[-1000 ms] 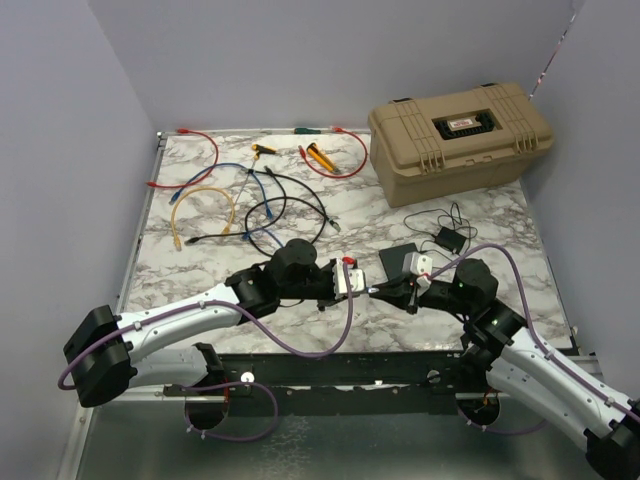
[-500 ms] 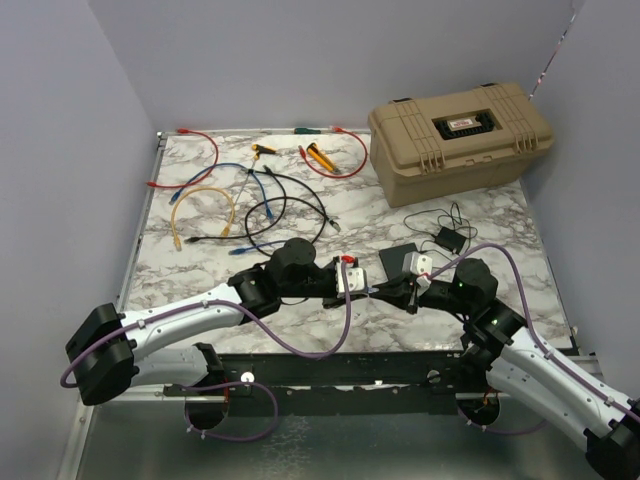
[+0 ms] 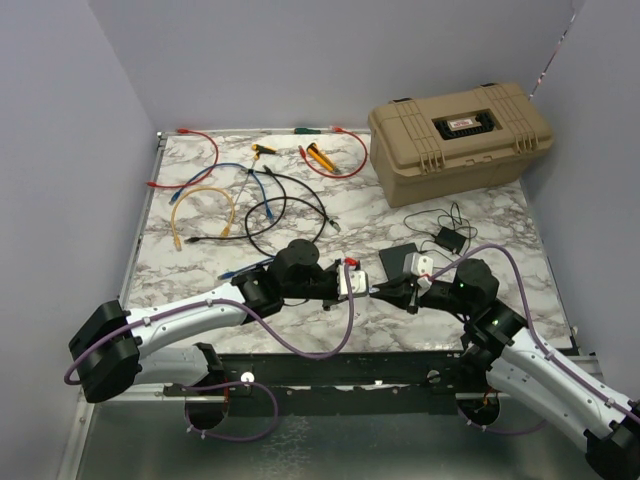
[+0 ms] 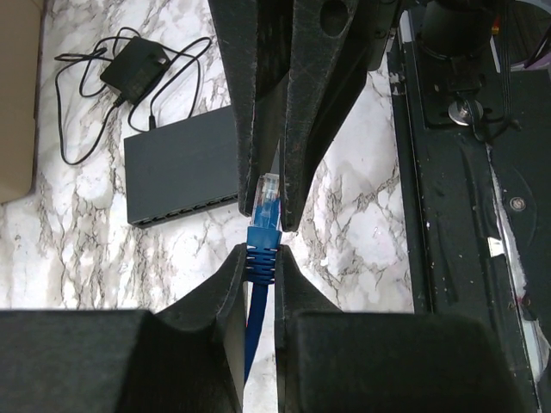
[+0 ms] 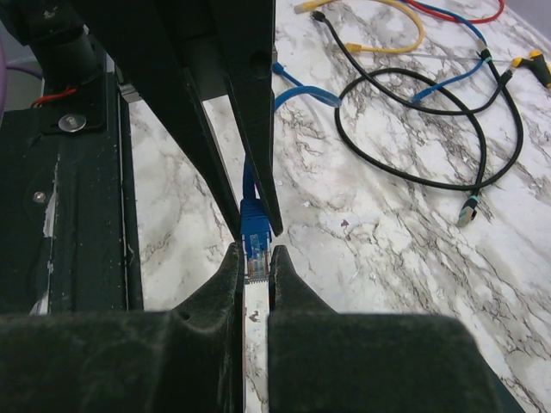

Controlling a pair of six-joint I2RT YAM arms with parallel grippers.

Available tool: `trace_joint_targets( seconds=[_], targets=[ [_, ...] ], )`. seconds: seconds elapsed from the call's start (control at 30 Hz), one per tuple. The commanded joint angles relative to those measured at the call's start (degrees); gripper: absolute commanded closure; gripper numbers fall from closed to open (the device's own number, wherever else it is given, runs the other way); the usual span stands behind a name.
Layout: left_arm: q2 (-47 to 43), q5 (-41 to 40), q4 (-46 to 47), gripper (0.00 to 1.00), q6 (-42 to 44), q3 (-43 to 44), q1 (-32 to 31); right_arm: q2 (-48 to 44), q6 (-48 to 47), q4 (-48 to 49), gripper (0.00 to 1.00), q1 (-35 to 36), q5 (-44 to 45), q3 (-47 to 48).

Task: Insert the plug into the switch port
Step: Pick up the connector from the center of the board.

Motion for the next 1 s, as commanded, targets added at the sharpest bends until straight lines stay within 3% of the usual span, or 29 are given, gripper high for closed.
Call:
trace_joint_targets(
  seconds=[0.0, 0.07, 0.2, 0.3, 0.47, 0.57, 0.8, 0.97],
  targets=[
    [0.19, -0.13, -0.12, 1.00, -0.10, -0.36, -0.28, -0.61, 1.00, 1.51, 0.95, 0.21, 0.46, 0.32],
    [-0.05, -2.64, 1.31, 1.00, -1.09, -1.32, -0.30, -0.56, 2.44, 1.73, 0.90, 0.27, 2.37, 0.27],
    [0.49, -8.60, 4.99, 1.00, -3.83, -3.40, -0.32, -0.11, 8.72, 2.09, 0.55, 0.26, 11.90, 0.34],
    [2.50, -14.07, 7.62, 1.00, -6.47, -4.55, -0.28, 1.66, 16.19, 0.52, 0.42, 0.28, 21.47, 1.58],
    [7.30, -21.21, 12.20, 1.00, -10.53, -6.01, -0.28, 7.11, 27.47, -7.22, 0.11, 0.27, 38.40, 6.49],
    [10.36, -25.65, 15.08, 1.00, -12.69, -6.06, -0.32, 10.91, 30.63, -10.81, 0.01, 0.27, 45.19, 8.82],
    [17.27, -31.62, 19.82, 0.98, -16.25, -4.01, -0.19, 18.38, 33.87, -15.72, 0.00, -0.74, 54.34, 12.98],
    [23.56, -28.82, 20.57, 1.00, -14.82, -1.31, -0.01, 24.21, 34.44, -16.20, 0.00, -4.73, 53.33, 16.07]
  ],
)
